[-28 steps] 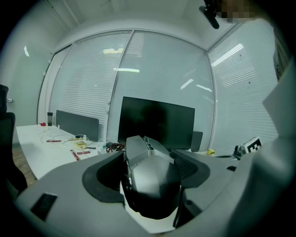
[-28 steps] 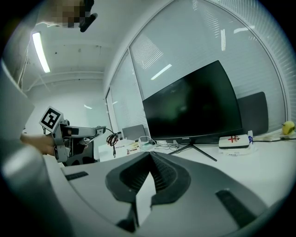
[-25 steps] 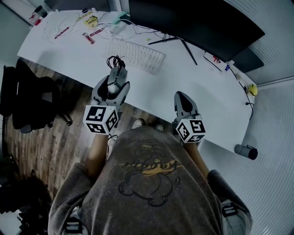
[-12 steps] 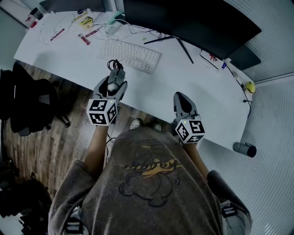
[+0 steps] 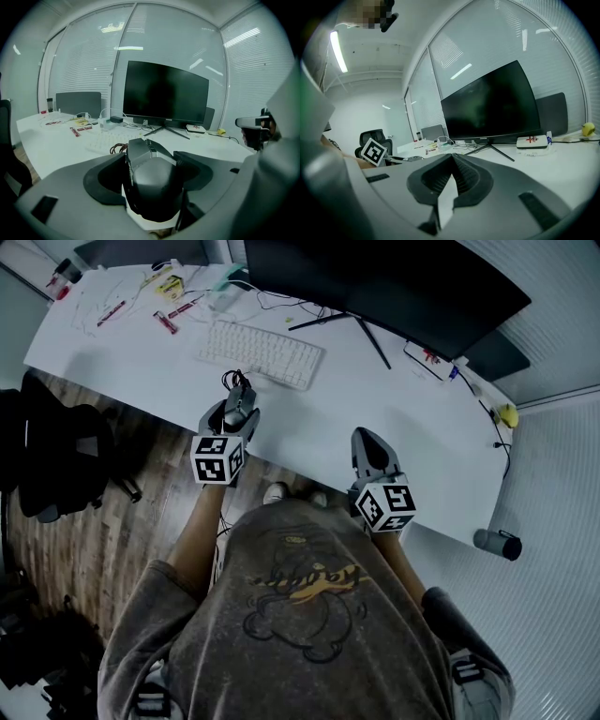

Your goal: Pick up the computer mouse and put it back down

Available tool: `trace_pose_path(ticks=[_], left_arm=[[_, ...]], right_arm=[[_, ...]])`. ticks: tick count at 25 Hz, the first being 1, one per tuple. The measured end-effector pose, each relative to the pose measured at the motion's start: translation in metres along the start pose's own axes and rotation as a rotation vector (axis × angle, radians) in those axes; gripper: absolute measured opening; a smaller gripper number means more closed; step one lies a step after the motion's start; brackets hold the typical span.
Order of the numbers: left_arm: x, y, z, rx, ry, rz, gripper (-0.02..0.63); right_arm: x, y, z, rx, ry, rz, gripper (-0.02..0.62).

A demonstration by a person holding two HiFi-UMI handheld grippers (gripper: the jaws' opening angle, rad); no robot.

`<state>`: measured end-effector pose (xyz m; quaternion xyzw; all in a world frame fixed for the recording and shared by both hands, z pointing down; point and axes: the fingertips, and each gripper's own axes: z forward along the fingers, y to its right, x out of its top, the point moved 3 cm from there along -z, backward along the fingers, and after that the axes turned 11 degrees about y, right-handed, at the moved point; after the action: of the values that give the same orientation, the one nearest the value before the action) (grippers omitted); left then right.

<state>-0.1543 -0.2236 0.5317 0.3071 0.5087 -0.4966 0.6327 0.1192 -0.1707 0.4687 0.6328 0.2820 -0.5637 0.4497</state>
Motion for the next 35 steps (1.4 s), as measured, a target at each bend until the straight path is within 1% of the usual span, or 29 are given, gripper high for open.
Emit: trace_pose_path(ticks=[4, 15, 23, 27, 35], left_arm=[[-0.016, -0.002, 0.008, 0.004, -0.028, -0.022, 0.33], [-0.064, 0.007, 0.029, -0.027, -0.137, -0.037, 0.33], [-0.085, 0.005, 0.046, -0.025, -0.186, -0.03, 0.33], [-0.092, 0.002, 0.05, -0.015, -0.199, -0.035, 0.33], [-0.104, 0.002, 0.055, -0.004, -0.225, -0.019, 0.33]], right_arm=[[-0.001, 0.003, 0.002, -0.006, -0.006, -0.002, 0.008], [0.001, 0.013, 0.006, -0.031, -0.013, -0.006, 0.008], [0.001, 0.02, 0.003, -0.06, -0.02, -0.01, 0.008], [0.001, 0.021, 0.002, -0.073, -0.023, -0.012, 0.008], [0.0, 0.023, 0.0, -0.085, -0.029, -0.015, 0.008]])
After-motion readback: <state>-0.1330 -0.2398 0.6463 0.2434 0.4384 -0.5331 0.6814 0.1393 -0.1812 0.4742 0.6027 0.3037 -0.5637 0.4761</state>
